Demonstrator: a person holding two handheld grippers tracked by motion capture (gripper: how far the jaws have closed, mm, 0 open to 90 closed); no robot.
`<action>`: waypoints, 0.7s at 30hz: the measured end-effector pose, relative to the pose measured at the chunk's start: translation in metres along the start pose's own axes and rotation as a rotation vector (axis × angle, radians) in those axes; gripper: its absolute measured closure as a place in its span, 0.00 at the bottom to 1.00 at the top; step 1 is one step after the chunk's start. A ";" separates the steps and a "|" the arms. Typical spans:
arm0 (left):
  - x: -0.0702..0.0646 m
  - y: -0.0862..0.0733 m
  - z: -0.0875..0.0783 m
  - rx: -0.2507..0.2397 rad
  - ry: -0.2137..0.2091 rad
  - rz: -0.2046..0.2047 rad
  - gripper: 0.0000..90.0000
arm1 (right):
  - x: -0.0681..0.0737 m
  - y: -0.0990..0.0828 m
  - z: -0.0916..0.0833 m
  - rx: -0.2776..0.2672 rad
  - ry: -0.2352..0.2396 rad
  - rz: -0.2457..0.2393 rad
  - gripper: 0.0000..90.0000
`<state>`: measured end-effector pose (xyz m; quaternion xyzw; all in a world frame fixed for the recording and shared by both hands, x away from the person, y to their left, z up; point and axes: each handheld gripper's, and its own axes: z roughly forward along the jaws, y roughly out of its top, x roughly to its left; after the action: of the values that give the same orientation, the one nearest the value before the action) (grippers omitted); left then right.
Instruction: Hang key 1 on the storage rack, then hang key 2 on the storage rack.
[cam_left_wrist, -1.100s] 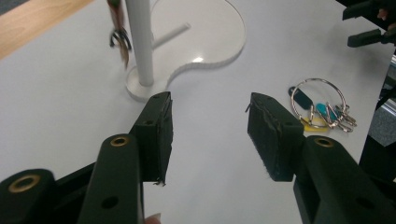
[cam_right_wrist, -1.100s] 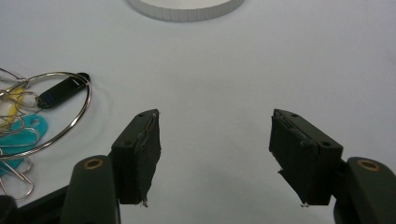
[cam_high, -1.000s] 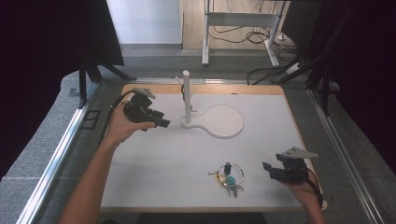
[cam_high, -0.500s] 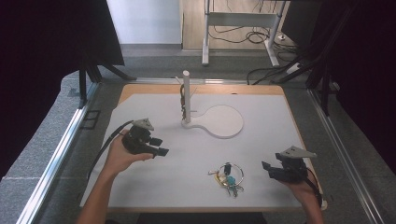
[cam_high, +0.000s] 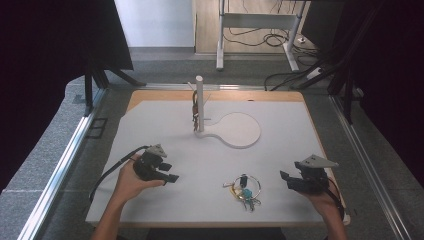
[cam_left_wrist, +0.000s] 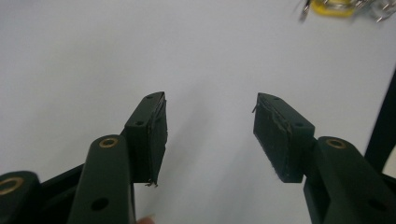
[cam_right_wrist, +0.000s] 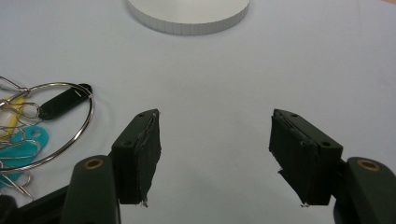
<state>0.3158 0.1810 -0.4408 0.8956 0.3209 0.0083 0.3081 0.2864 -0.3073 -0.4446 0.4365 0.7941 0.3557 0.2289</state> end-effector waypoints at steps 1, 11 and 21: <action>0.000 0.000 0.000 -0.003 -0.006 0.000 0.50 | 0.000 0.001 0.000 -0.005 -0.001 -0.007 0.37; -0.002 -0.003 -0.010 -0.034 -0.015 0.006 0.47 | 0.008 0.019 0.003 0.020 0.072 -0.038 0.39; 0.003 -0.010 -0.011 -0.046 -0.043 -0.020 0.47 | 0.016 0.061 -0.004 0.146 0.163 -0.089 0.46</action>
<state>0.3099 0.1947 -0.4375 0.8849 0.3228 -0.0064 0.3356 0.3074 -0.2726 -0.3967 0.3857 0.8526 0.3207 0.1466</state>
